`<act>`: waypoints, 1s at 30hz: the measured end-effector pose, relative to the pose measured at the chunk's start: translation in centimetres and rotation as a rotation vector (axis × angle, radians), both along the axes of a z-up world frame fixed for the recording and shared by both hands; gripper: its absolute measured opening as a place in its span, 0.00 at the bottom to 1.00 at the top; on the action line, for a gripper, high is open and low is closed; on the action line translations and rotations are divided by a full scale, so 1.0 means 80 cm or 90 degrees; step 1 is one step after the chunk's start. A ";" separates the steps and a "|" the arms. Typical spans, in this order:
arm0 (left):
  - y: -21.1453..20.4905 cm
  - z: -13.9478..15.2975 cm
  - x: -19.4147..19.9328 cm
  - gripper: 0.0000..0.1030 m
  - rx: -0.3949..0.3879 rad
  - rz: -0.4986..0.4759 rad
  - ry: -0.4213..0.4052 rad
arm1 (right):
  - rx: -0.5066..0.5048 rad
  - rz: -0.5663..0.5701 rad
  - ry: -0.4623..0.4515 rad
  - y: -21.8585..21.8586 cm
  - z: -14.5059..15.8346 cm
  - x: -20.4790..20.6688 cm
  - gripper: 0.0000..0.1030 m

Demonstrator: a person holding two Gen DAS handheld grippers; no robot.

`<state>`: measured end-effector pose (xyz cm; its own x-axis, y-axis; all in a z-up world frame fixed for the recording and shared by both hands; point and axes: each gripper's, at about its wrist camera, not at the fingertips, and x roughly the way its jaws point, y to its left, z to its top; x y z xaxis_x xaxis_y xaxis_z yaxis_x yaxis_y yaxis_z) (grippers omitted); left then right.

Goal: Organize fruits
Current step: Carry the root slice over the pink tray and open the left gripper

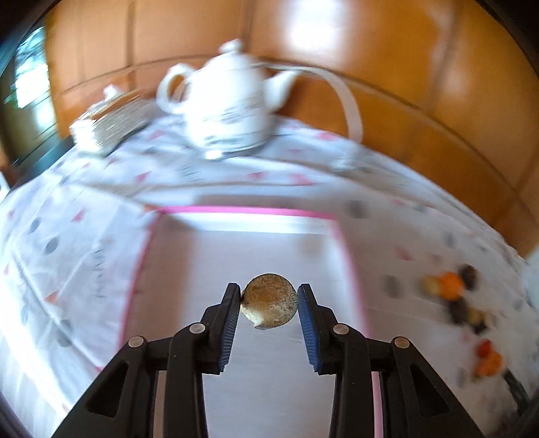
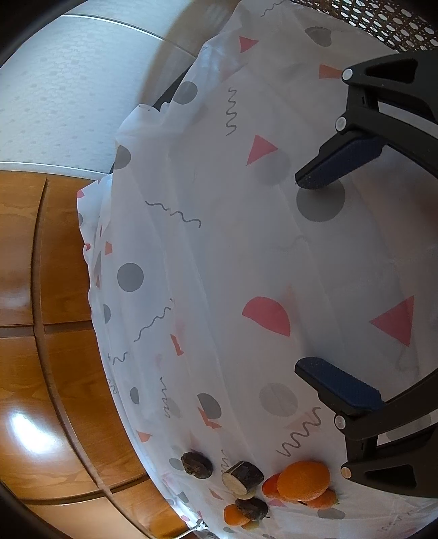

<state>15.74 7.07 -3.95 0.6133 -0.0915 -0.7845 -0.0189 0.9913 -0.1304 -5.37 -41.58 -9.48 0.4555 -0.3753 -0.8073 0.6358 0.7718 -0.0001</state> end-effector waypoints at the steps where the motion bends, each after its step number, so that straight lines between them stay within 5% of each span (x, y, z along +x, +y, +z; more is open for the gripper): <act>1: 0.012 -0.006 0.003 0.34 0.005 0.021 0.007 | -0.002 0.000 0.003 0.001 0.000 0.000 0.99; 5: 0.035 -0.020 0.007 0.36 0.019 0.063 0.012 | -0.008 0.000 0.012 0.002 0.002 0.000 0.98; 8: 0.037 -0.023 -0.001 0.47 0.012 0.075 0.009 | -0.007 -0.001 0.018 0.002 0.001 0.000 0.98; 17: 0.022 -0.009 -0.044 0.48 -0.010 0.083 -0.009 | -0.011 -0.001 0.025 0.002 0.002 0.000 0.98; 21: 0.019 0.000 -0.072 0.56 -0.024 0.092 -0.015 | -0.011 0.000 0.025 0.002 0.002 0.000 0.98; 30: 0.009 0.005 -0.117 0.66 -0.028 0.099 -0.014 | -0.009 0.021 0.023 0.009 0.005 0.004 0.83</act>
